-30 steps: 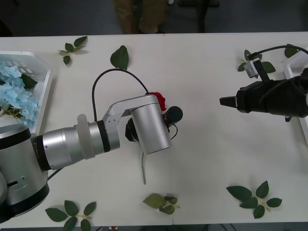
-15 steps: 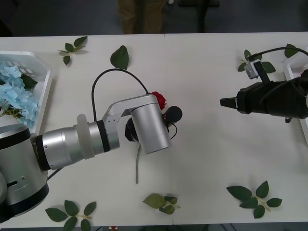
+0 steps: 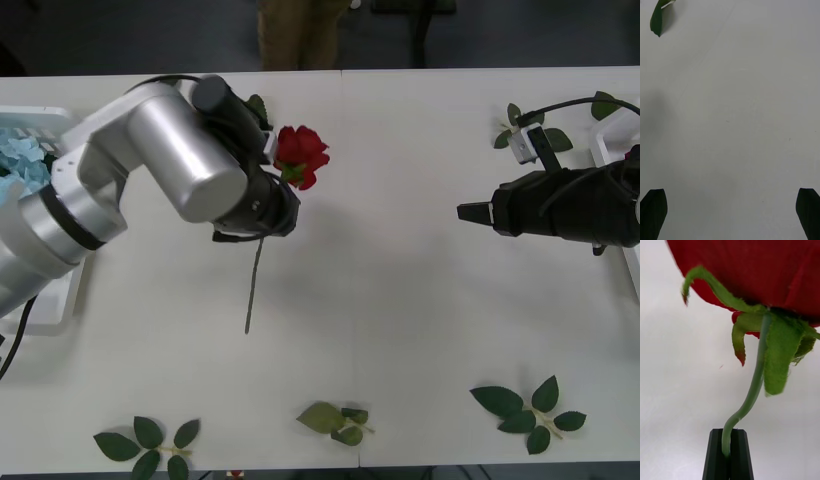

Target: Place the red flowers into the right box and the blue flowers into the left box. If a person shows an open palm, hand one flower to the person first, then continue sorting.

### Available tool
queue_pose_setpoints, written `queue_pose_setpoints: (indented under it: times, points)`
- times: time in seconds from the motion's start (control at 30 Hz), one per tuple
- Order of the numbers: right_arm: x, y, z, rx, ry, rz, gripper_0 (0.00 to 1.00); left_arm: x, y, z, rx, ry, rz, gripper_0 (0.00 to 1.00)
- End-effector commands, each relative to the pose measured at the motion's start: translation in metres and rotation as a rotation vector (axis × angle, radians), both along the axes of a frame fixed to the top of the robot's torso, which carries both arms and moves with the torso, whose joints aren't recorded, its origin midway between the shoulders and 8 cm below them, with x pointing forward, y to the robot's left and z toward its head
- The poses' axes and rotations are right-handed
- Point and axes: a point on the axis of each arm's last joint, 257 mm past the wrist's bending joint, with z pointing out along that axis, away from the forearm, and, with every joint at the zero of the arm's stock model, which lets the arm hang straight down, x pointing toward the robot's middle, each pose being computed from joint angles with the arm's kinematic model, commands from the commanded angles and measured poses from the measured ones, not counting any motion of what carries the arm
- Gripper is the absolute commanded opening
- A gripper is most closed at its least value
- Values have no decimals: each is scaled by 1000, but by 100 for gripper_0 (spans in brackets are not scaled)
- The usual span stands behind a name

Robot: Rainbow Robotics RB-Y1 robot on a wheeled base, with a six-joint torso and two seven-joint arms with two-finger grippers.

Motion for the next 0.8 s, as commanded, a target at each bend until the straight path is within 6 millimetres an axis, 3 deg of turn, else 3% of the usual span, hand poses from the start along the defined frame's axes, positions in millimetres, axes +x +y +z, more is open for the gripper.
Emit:
queue_pose_setpoints:
  times: [0.03,0.2,0.33,0.47,0.67,0.8]
  points:
    - [-3,-7,14,18,-3,-12,100,3,16,58,-201,-84,11,0]
    - [-23,11,32,142,53,60,100,1,7,117,-295,-296,-198,0]
    - [-45,30,54,300,38,175,100,6,-22,165,-343,-525,-406,0]
    - [-69,39,75,471,-8,294,100,4,-60,196,-396,-724,-563,0]
    - [-90,45,79,486,-126,444,100,-13,-118,220,-462,-934,-661,0]
    - [-87,72,77,573,-139,437,100,-24,-145,220,-497,-1004,-673,0]
